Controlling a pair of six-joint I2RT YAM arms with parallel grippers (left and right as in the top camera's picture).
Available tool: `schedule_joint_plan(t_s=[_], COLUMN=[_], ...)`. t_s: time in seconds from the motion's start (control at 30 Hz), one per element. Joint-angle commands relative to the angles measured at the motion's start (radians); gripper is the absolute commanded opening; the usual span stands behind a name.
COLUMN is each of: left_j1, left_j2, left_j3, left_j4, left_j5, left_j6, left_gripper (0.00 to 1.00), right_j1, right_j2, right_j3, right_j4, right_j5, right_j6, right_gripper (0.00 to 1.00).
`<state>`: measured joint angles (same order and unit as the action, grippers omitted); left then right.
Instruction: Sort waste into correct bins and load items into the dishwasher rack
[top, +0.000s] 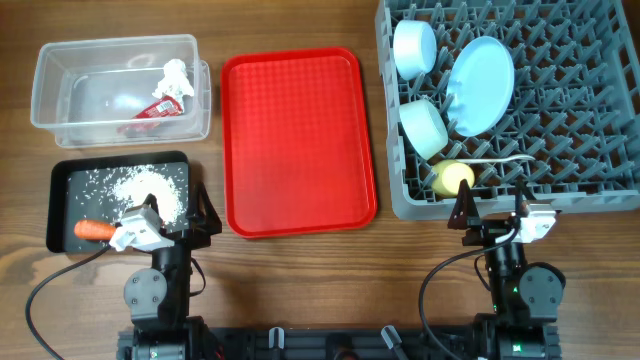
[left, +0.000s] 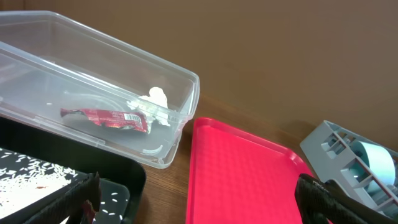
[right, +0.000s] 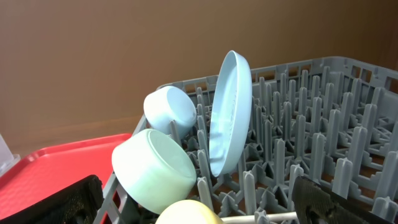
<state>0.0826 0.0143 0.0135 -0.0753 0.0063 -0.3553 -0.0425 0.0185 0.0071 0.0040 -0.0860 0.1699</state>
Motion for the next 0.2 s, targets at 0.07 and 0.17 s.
schedule_joint_plan(t_s=[0.07,0.17], left_j1=[0.005,0.005], left_j2=[-0.011,-0.011], left_j3=[-0.008,-0.008], left_j4=[0.0,0.0], left_j5=[0.012,0.012], left_j6=[0.019,0.019], left_gripper=[1.0,1.0], right_j1=[0.004,0.004], right_j2=[-0.005,-0.005], right_j3=[-0.002,-0.002], right_j4=[0.002,0.002], right_j5=[-0.013,-0.013], right_j6=[-0.013,-0.013], right_gripper=[1.0,1.0])
